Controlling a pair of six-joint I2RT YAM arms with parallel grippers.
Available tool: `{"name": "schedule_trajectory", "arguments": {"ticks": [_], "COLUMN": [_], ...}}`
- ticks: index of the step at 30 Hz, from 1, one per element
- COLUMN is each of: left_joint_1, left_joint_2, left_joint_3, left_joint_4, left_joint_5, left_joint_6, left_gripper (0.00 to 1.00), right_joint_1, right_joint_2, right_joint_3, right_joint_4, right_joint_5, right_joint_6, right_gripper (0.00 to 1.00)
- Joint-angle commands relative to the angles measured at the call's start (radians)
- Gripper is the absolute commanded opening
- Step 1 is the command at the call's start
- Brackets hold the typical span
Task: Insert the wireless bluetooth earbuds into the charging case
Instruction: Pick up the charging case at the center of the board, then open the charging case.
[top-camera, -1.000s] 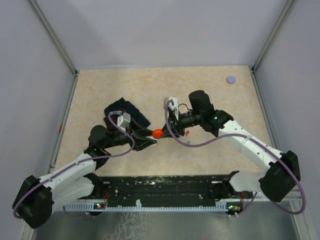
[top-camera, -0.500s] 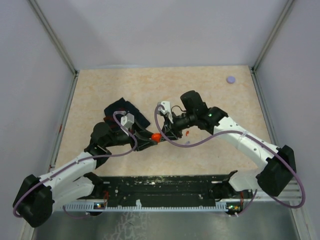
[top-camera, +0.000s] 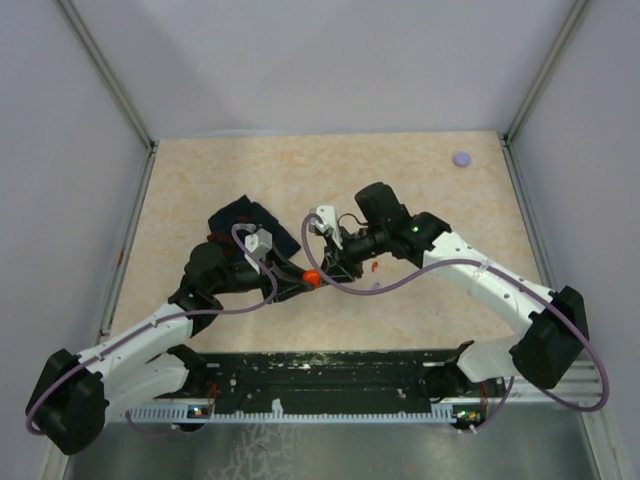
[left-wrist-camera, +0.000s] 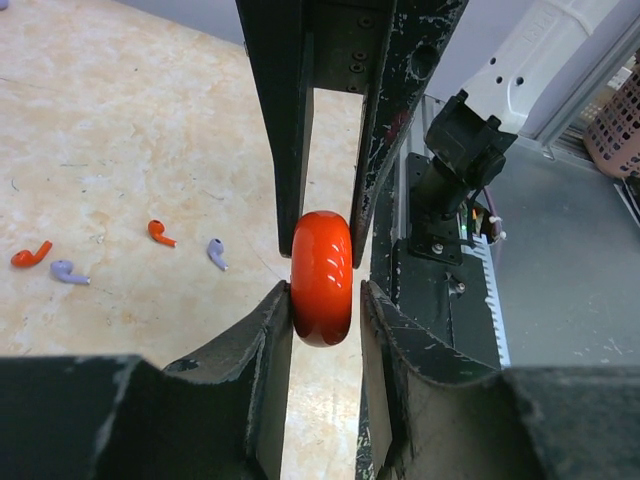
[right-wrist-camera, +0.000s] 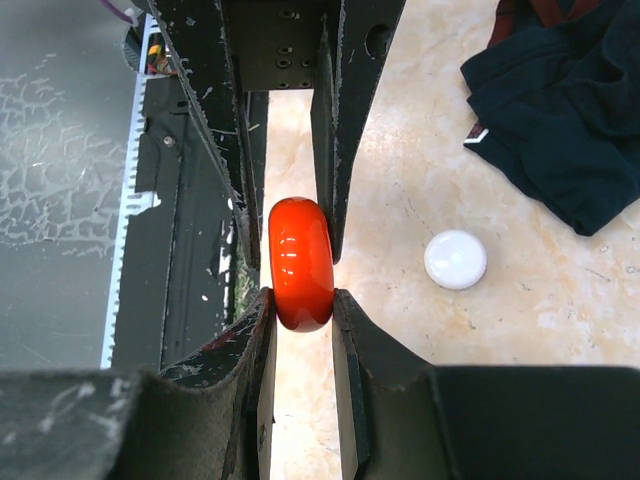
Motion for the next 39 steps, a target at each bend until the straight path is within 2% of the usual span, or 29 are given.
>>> {"name": "schedule_trajectory", "arguments": {"ticks": [1, 5, 9, 12, 15, 19, 29, 39], "left_joint_1": [0.003, 0.003, 0.003, 0.003, 0.003, 0.003, -0.004, -0.045], "left_joint_2": [0.002, 0.009, 0.003, -0.012, -0.033, -0.052, -0.058, -0.066], "left_joint_3": [0.033, 0.033, 0.025, 0.01, -0.005, -0.017, -0.027, -0.02], "left_joint_4": [0.011, 0.015, 0.015, 0.015, 0.017, 0.029, 0.0, -0.082], "left_joint_5": [0.025, 0.035, 0.036, 0.018, 0.011, 0.023, 0.078, 0.038], "left_joint_6": [0.012, 0.012, 0.028, 0.049, 0.075, 0.099, 0.188, 0.295], "left_gripper": [0.36, 0.25, 0.08, 0.01, 0.0, 0.0, 0.0, 0.0], "right_joint_1": [0.015, 0.02, 0.02, 0.02, 0.02, 0.02, 0.02, 0.018], "right_joint_2": [0.009, 0.013, 0.012, 0.008, -0.002, -0.011, -0.032, -0.046], "right_joint_3": [0.068, 0.076, 0.078, 0.076, 0.063, 0.047, 0.032, 0.029], "right_joint_4": [-0.001, -0.008, -0.005, 0.001, 0.022, 0.058, 0.11, 0.113], "right_joint_5": [0.002, 0.008, 0.019, 0.022, 0.025, 0.02, 0.051, 0.125], "right_joint_6": [-0.021, -0.021, -0.015, -0.007, 0.008, 0.027, 0.067, 0.092], "right_gripper": [0.0, 0.0, 0.01, 0.15, 0.29, 0.4, 0.42, 0.43]}}
